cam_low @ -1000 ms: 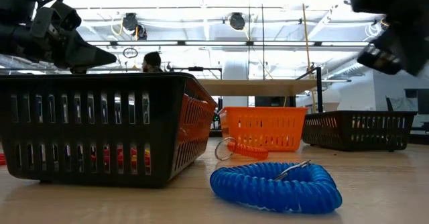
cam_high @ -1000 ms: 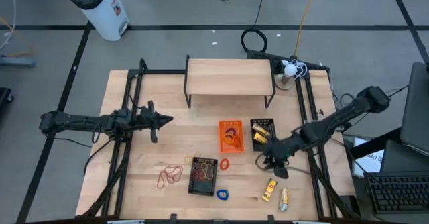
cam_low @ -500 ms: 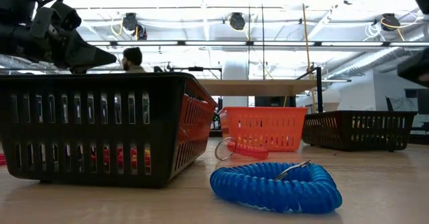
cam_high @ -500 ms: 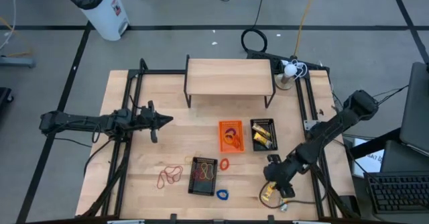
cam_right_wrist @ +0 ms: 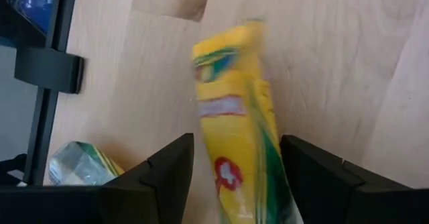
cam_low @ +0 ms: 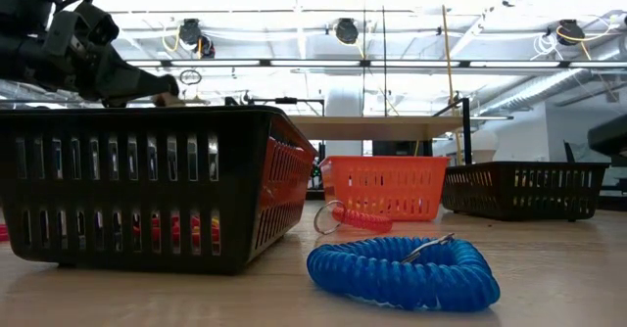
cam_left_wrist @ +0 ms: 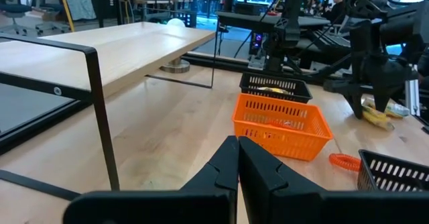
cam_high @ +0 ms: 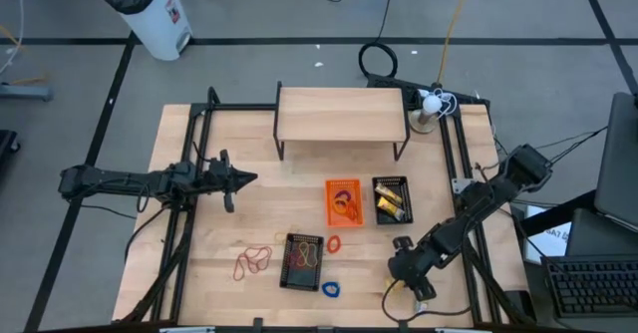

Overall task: Pick & Place Office Desk Supplies
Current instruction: Put the yellow crayon box into the top black bin

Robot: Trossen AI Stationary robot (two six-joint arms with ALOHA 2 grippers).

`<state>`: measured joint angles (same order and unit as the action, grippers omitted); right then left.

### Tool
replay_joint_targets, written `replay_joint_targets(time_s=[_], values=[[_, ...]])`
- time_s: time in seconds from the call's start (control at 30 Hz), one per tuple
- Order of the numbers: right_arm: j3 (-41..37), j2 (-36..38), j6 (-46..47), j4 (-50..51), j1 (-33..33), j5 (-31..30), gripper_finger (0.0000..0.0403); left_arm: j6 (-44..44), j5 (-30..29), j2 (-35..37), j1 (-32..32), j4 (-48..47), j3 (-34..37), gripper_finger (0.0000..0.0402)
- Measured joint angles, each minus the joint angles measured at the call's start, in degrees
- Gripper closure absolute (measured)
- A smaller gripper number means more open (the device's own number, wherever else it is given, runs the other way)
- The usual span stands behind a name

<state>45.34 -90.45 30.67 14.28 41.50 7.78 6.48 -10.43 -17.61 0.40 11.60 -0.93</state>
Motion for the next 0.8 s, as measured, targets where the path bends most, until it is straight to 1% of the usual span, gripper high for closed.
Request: replay_joint_targets(time_s=[0.23,0.37,0.5,0.67,0.8], values=[[0.0,-1.4,1.1,-1.6,-0.9,0.0,0.0188,0.0,0.0,0.0,0.0,-0.1,0.0,0.0392],[0.0,-1.4,2.9,-2.0,-1.6,0.0,0.0203,0.0,0.0,0.0,0.0,-0.4,0.0,0.0392],[0.0,-1.5,2.9,-1.9,-2.2,-1.8,0.0234,0.0,0.0,0.0,0.0,-0.6,0.0,0.0392],[-0.1,-1.6,2.7,-2.6,-3.1,-3.0,0.0289,-0.1,0.0,0.0,0.0,-1.1,0.0,0.0392],[-0.3,0.2,-2.6,-6.5,-4.4,-2.9,0.0328,-0.1,-0.1,0.0,0.0,-1.1,0.0,0.0392]])
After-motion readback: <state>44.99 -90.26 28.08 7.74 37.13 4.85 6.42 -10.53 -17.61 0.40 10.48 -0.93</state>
